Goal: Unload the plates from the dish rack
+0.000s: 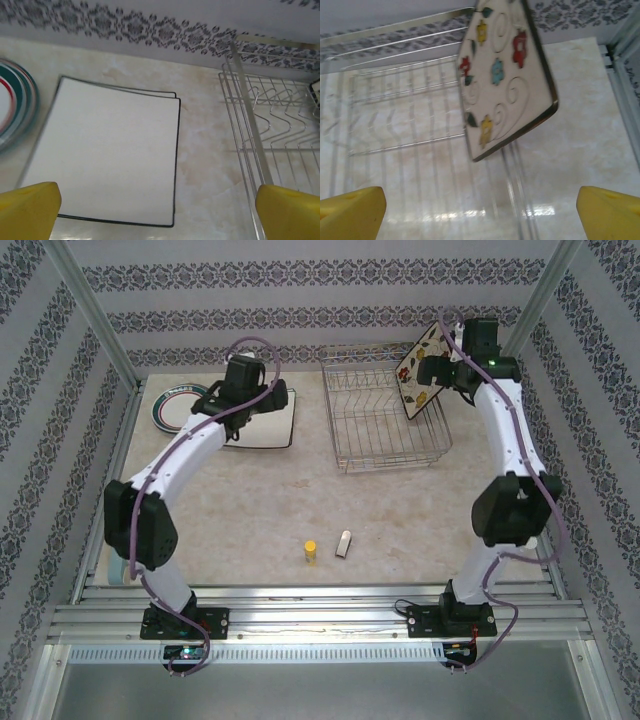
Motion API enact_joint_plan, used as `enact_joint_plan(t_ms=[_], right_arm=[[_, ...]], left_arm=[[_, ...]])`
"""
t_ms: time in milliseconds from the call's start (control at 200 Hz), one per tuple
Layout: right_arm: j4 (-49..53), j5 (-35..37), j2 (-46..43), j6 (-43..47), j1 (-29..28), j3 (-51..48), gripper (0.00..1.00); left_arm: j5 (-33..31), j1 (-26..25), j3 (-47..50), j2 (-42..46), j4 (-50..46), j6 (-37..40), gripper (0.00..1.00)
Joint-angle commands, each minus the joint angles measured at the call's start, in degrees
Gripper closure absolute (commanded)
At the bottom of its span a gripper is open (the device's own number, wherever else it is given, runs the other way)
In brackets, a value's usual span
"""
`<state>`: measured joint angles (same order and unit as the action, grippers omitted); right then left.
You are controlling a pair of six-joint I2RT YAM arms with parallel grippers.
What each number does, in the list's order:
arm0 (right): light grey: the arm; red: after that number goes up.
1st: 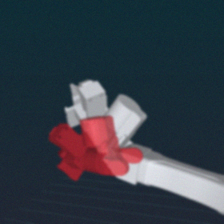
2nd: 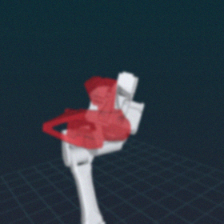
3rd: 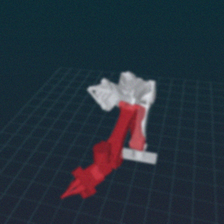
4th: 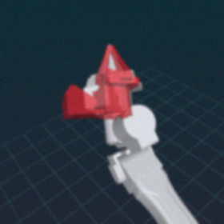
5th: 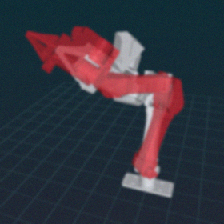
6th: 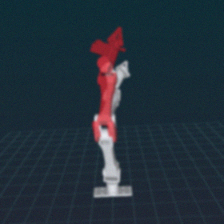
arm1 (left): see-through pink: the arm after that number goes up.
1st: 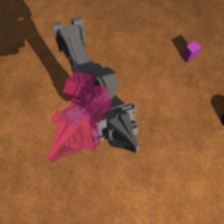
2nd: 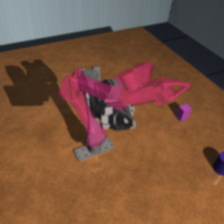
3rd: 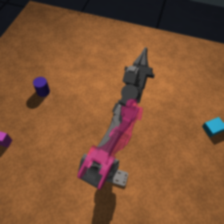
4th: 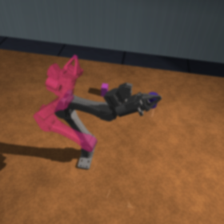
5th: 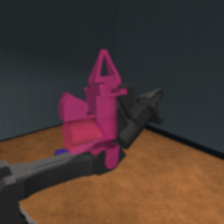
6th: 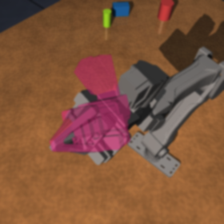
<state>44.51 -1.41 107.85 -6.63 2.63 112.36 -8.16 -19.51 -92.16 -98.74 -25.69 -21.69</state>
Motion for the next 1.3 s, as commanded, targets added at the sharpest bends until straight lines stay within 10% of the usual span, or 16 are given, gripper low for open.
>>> enact_joint_plan(t_ms=[0, 455, 904, 1179, 1294], right_arm=[[1.57, 4.76, 5.26, 2.96, 1.34, 5.27, 0.02], [5.8, -5.37, 29.31, 4.34, 4.39, 37.05, 0.07], [4.0, -9.79, 35.94, 3.1, 4.57, 43.21, 0.46], [4.53, -9.54, 36.14, 2.93, 3.93, 42.47, 1.0], [3.9, -7.54, 34.95, 3.11, 3.11, 40.68, 1.0]], left_arm=[[-0.8, -0.36, 0.94, 0.33, -10.99, 10.85, 0.0], [4.28, 0.75, 2.73, -1.29, -13.3, 13.07, 0.0], [4.79, 1.57, 0.01, -3.82, -12.63, 12.79, 0.0], [5.44, 1.65, -0.09, -5.14, -12.94, 12.12, 0.0], [5.0, 1.6, 0.21, -4.84, -13.07, 12.1, 0.0]])
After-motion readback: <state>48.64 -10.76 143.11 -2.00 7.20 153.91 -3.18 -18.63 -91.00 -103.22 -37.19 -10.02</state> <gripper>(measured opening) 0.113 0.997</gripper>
